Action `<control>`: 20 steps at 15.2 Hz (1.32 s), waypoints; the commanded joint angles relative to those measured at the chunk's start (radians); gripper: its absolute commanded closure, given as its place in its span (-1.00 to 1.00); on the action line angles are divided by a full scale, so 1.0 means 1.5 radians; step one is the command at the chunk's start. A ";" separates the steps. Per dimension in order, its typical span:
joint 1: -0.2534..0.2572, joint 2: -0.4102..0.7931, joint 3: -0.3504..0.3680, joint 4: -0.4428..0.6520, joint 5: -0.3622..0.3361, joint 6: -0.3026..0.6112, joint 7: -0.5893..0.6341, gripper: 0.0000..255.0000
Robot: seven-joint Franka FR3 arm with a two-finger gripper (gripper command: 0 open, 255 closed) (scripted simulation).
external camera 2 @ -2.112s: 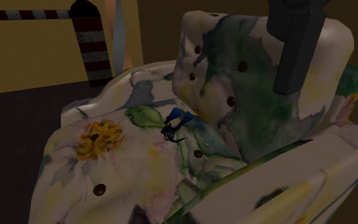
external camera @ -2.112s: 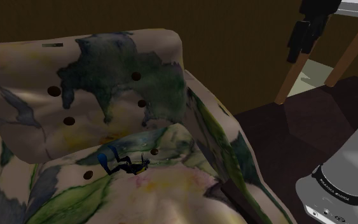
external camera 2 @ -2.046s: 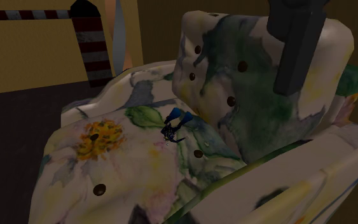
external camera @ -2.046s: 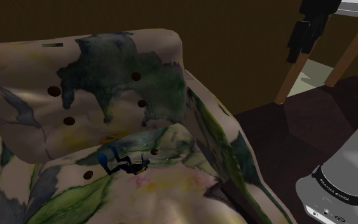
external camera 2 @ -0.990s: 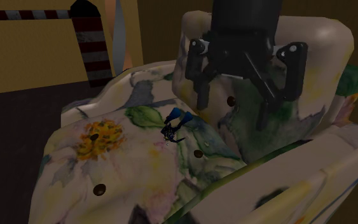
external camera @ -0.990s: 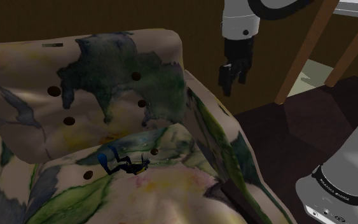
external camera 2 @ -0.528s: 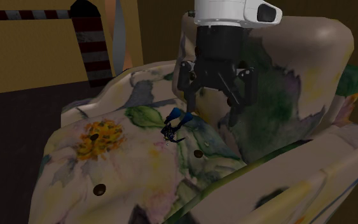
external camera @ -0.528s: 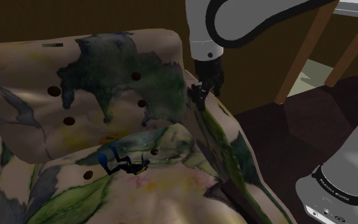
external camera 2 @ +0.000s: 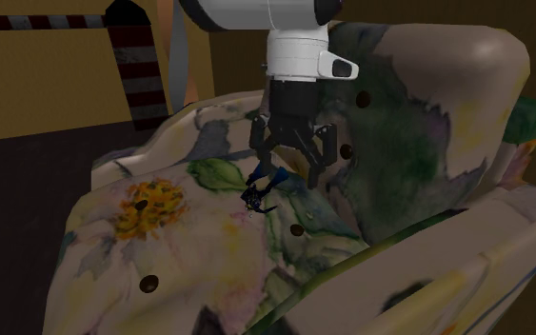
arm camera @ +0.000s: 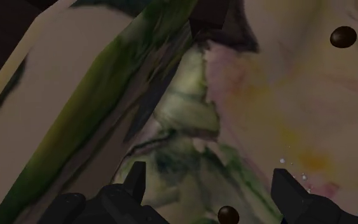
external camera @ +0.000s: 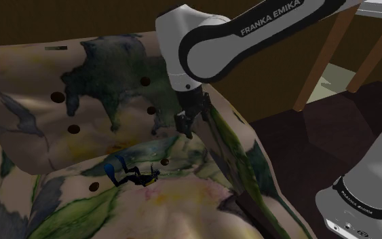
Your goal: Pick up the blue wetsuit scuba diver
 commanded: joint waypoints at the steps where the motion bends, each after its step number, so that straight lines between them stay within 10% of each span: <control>1: 0.016 0.060 0.007 0.047 -0.022 0.001 0.021 -1.00; 20: 0.216 0.537 -0.017 0.551 -0.144 -0.095 0.075 -1.00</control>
